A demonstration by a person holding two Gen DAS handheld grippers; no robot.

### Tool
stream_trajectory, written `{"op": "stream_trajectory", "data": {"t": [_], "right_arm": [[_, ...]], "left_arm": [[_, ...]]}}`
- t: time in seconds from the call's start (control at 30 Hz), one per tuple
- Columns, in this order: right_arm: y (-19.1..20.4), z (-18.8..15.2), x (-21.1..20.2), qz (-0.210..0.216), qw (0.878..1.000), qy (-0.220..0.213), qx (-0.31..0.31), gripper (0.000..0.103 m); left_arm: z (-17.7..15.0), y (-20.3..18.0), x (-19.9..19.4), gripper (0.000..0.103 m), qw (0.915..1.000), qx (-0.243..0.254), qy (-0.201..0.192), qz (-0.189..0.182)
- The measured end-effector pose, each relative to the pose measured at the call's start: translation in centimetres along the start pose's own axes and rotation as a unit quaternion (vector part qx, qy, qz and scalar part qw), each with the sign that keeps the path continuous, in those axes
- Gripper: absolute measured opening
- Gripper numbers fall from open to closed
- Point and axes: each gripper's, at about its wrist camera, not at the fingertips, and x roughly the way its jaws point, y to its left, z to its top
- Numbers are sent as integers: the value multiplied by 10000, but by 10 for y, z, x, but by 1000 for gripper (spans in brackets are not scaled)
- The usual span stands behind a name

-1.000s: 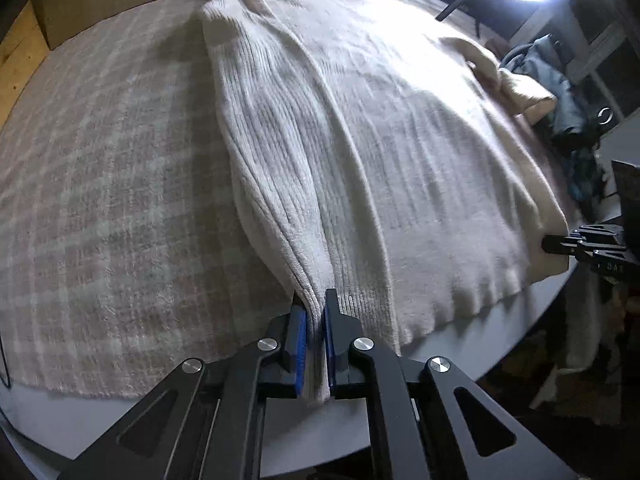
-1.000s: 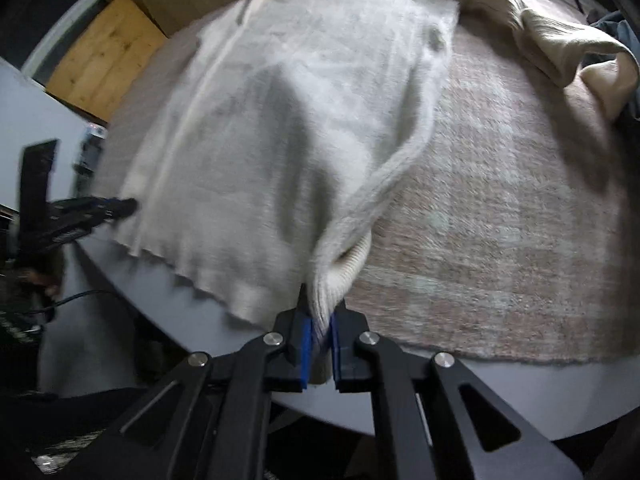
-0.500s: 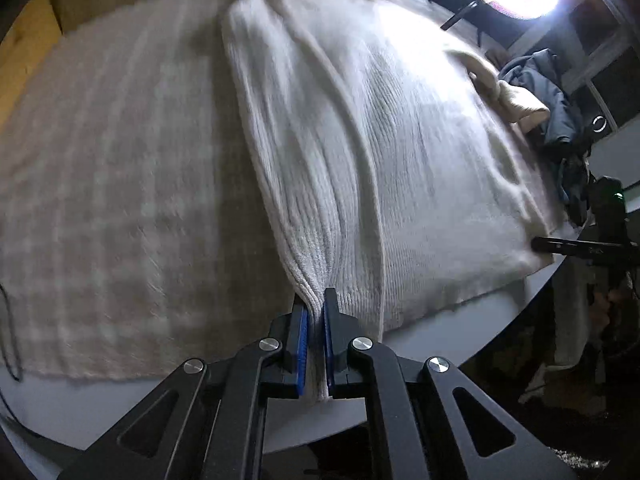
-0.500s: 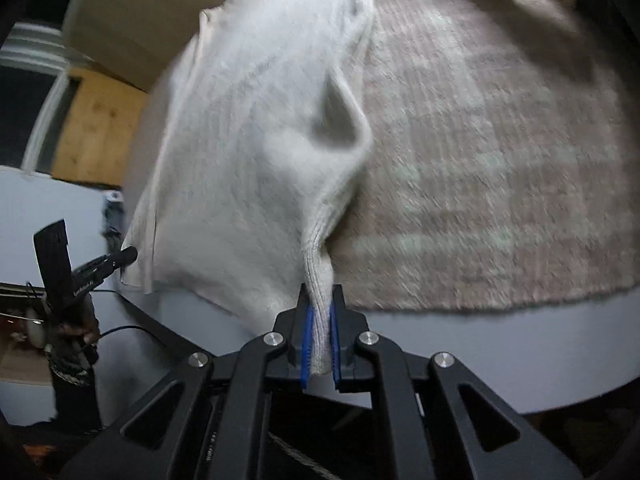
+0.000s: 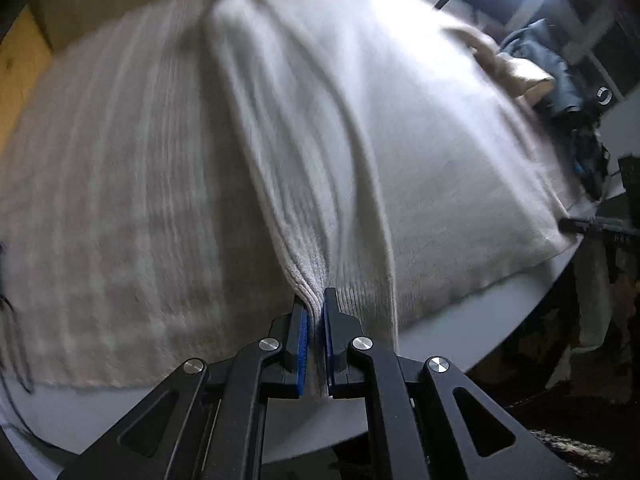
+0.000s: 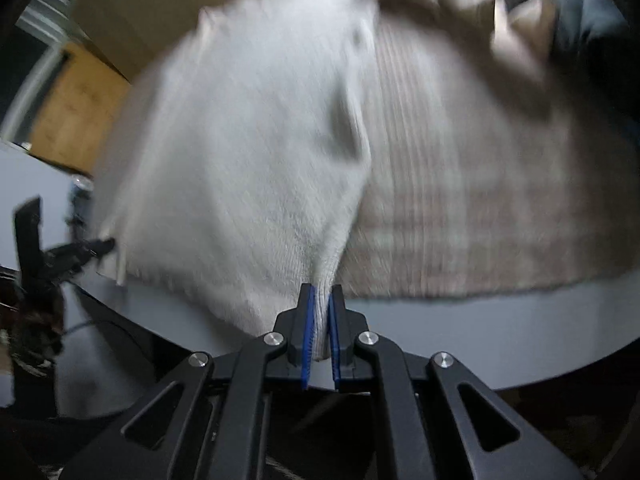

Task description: Fold clothes

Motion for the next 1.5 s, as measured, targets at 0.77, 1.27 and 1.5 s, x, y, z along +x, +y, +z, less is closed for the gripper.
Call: {"op": "stream_trajectory", "data": {"t": [0.77,1.27,1.5], "right_arm": [[79,129,60,-518,9835,-656,-1608,21],[-3,82,17,-628,9953,-723,-170,54],[1,88,1,-313,9959,-842,-107,6]], "left_arm": [[149,-103,62,17,9838,1695,-286,-514],[62,-131,22,34,9558,2818,23,-838],[56,-123,31,27,9559,2831,160,-771]]}}
